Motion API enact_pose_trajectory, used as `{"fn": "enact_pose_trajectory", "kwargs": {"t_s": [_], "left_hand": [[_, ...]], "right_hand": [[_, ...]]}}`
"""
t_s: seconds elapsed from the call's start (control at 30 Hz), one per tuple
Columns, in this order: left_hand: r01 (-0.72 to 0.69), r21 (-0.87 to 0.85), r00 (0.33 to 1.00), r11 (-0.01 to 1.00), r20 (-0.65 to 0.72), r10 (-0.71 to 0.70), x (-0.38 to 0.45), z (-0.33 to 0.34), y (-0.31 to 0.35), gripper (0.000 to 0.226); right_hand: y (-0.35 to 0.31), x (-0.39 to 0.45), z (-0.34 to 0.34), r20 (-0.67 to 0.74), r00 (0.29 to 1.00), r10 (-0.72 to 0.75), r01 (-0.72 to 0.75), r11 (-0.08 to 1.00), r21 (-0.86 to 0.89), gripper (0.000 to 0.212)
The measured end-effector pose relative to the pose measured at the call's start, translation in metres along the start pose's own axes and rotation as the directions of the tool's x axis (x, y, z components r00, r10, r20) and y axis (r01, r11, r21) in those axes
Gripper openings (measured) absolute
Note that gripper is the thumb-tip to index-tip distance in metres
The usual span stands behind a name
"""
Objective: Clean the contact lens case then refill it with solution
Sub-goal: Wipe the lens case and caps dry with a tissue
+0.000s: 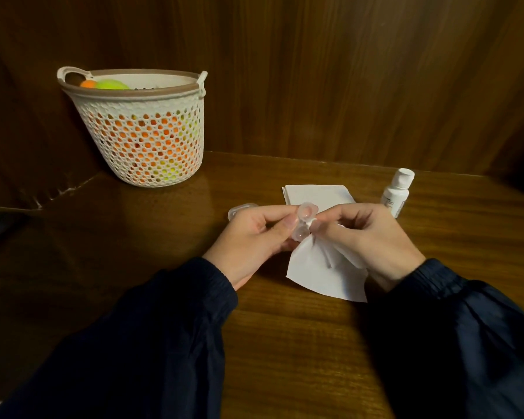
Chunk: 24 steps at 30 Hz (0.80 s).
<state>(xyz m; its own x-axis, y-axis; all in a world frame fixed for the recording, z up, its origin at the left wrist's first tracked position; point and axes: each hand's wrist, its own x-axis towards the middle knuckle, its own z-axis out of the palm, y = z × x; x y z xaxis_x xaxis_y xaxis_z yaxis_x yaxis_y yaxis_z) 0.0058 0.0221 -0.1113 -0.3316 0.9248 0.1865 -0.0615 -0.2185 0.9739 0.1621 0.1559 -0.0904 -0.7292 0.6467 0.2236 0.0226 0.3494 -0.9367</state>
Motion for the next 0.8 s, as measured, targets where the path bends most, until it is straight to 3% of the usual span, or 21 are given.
{"fn": "enact_pose_trajectory", "kwargs": {"t_s": [0.13,0.33,0.5,0.63,0.8], "left_hand": [[-0.004,-0.026,1.0,1.0,0.017,0.004,-0.002,0.0,0.0,0.03],[0.008,-0.002,1.0,1.0,-0.02,-0.008,0.003,0.001,0.001,0.036],[-0.016,-0.005,0.997,1.0,-0.077,0.016,0.003,-0.003,0.004,0.043],[-0.027,0.097,0.997,0.995,-0.071,0.034,0.001,-0.001,0.001,0.041],[-0.053,0.106,0.995,0.993,-0.073,0.061,0.0,0.001,0.003,0.039]], "right_hand": [[-0.001,-0.001,0.0,0.003,0.999,-0.041,0.041,0.994,-0.099,0.013],[-0.001,0.001,-0.001,-0.047,0.994,-0.102,0.086,0.959,-0.269,0.007],[-0.005,0.0,-0.007,-0.145,0.98,-0.137,0.11,0.978,-0.178,0.012],[-0.009,-0.006,0.005,-0.114,0.958,-0.263,0.23,0.944,-0.238,0.014],[-0.011,-0.009,0.009,-0.117,0.953,-0.279,0.234,0.925,-0.299,0.013]]}}
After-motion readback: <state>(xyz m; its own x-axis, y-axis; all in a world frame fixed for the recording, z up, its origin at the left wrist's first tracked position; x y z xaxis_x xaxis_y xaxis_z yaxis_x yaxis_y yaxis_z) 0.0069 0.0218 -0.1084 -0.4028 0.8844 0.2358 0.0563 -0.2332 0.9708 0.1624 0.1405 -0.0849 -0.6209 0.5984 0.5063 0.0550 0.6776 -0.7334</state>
